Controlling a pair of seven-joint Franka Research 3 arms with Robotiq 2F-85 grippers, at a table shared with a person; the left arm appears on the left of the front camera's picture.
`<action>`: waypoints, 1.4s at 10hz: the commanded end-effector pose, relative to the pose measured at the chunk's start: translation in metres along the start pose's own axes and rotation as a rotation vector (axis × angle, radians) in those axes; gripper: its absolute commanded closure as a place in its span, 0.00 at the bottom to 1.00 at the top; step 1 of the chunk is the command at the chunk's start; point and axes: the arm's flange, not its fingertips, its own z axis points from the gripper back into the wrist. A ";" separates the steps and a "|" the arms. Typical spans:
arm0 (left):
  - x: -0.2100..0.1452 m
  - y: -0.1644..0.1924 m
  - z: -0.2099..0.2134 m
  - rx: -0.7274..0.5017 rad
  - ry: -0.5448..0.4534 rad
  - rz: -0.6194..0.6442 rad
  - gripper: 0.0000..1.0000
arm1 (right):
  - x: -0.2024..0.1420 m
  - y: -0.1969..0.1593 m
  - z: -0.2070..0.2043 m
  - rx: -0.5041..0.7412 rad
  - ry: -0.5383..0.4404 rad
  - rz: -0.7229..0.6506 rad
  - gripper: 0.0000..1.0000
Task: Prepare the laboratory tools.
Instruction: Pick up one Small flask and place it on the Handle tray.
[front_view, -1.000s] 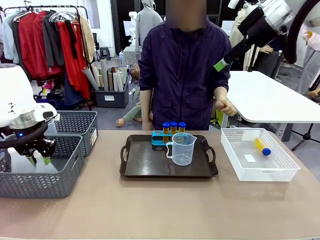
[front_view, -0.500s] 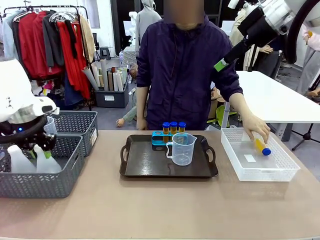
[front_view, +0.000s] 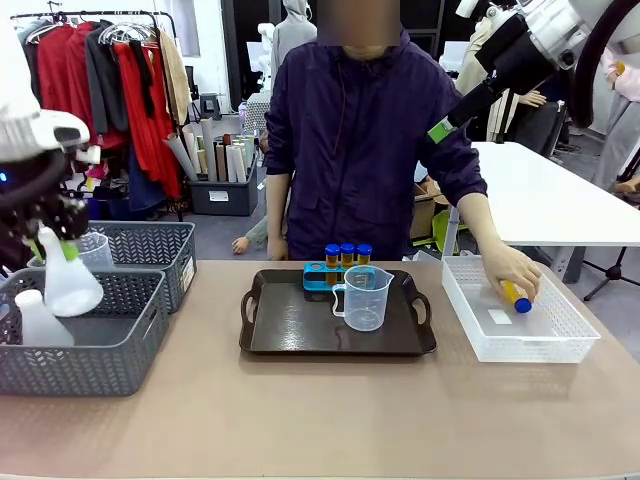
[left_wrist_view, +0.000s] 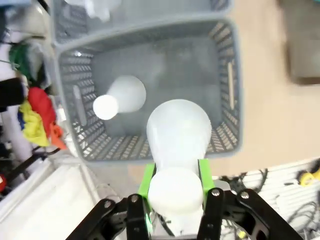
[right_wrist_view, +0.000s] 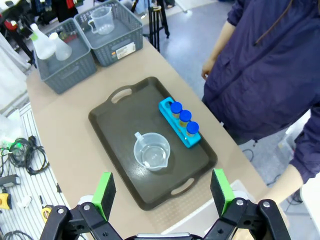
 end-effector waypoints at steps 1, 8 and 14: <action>0.008 -0.010 0.045 -0.020 -0.022 -0.034 1.00 | 0.000 0.000 0.001 0.003 -0.005 0.001 0.00; 0.012 -0.075 0.196 0.001 -0.190 -0.228 1.00 | 0.000 0.000 0.001 0.003 -0.005 0.001 0.00; 0.010 -0.088 0.205 -0.016 -0.217 -0.240 1.00 | 0.000 0.000 0.001 0.003 -0.005 0.001 0.00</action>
